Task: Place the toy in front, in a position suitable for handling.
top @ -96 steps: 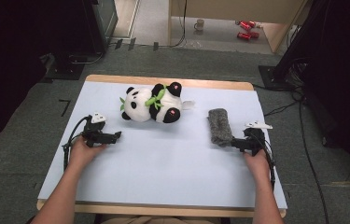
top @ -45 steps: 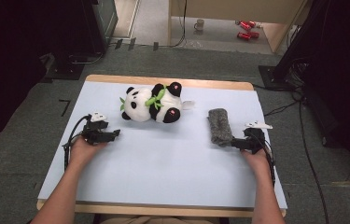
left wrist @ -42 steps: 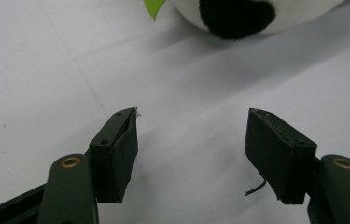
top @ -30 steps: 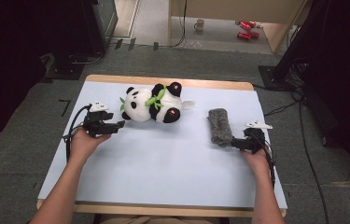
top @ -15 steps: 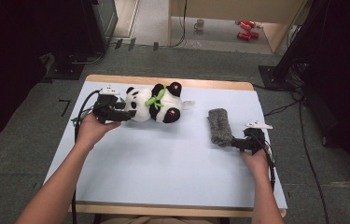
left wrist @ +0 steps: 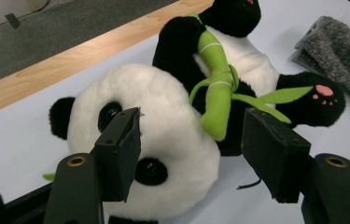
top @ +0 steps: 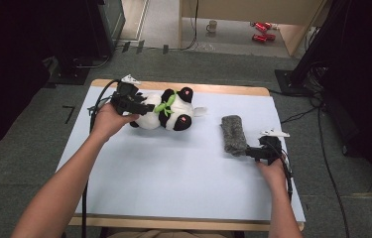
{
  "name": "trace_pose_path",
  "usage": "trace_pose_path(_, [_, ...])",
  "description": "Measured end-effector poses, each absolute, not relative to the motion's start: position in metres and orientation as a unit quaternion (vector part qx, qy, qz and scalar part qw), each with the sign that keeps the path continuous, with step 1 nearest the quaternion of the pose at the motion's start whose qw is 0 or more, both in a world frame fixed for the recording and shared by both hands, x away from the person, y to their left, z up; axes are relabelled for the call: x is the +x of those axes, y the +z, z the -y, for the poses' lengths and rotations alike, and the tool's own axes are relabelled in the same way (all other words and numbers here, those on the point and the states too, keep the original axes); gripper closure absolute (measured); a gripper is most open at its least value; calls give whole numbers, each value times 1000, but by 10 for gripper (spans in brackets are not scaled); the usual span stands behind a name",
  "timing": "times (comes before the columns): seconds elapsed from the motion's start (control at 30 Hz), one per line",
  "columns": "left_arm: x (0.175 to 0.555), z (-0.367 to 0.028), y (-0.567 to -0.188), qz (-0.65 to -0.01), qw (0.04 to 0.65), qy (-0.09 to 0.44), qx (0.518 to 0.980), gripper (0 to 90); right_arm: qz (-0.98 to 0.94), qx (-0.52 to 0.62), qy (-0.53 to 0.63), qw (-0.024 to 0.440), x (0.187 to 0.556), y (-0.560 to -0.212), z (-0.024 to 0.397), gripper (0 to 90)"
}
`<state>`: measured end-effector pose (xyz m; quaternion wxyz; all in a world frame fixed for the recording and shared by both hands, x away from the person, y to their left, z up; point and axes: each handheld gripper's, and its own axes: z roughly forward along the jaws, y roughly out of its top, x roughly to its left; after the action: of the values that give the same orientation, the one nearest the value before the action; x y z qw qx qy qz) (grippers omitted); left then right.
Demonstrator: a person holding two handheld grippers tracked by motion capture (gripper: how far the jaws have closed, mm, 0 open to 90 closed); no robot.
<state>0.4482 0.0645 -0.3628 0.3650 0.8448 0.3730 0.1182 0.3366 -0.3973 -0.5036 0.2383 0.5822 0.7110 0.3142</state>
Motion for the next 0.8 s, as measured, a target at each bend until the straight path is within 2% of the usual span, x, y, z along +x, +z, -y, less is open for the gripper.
trace_pose_path(0.8, [483,-6,-375,-371,351,109,853,394,-711,582,314,238,337,-504,397,130])
